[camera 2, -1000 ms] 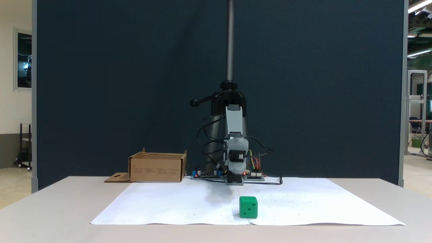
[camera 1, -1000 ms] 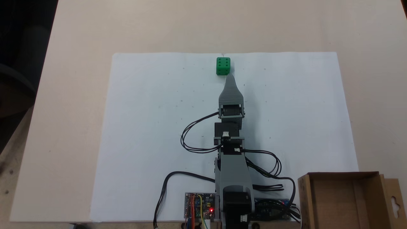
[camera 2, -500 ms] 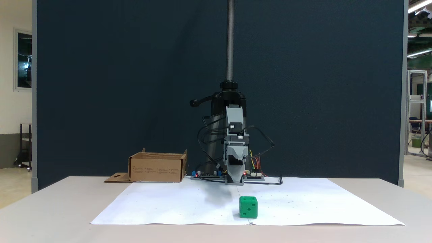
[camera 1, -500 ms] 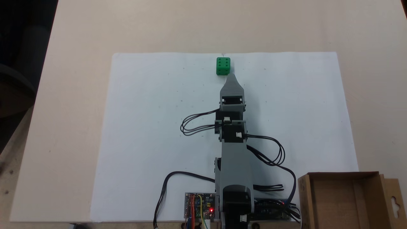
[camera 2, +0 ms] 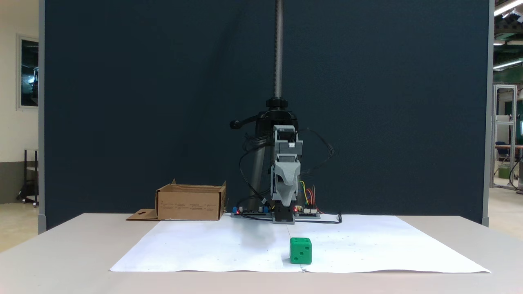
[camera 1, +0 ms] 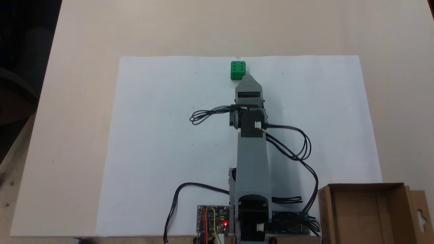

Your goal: Grasp a green dice and put it in the bin.

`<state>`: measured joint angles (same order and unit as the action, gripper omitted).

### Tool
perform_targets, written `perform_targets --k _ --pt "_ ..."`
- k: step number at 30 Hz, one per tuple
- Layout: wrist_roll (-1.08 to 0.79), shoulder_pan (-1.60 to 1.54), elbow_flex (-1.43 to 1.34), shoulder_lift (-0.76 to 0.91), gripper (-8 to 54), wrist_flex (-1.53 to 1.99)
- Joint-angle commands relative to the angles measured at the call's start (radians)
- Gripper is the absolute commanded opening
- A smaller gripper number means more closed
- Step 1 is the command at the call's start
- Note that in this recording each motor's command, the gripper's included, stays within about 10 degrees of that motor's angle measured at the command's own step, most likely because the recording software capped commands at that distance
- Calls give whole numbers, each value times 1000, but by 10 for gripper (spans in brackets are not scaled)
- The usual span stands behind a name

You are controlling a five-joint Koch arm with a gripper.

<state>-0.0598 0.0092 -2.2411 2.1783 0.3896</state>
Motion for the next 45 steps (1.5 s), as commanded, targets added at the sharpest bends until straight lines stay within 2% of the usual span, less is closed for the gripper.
perform_targets --k 1,6,18,26,45 --pt "40 9 89 -29 414 115" --pt "78 -2 204 -123 414 230" --pt "140 -2 601 -506 414 459" --pt "144 0 834 -678 414 568" --pt "176 -6 1135 -891 413 650"
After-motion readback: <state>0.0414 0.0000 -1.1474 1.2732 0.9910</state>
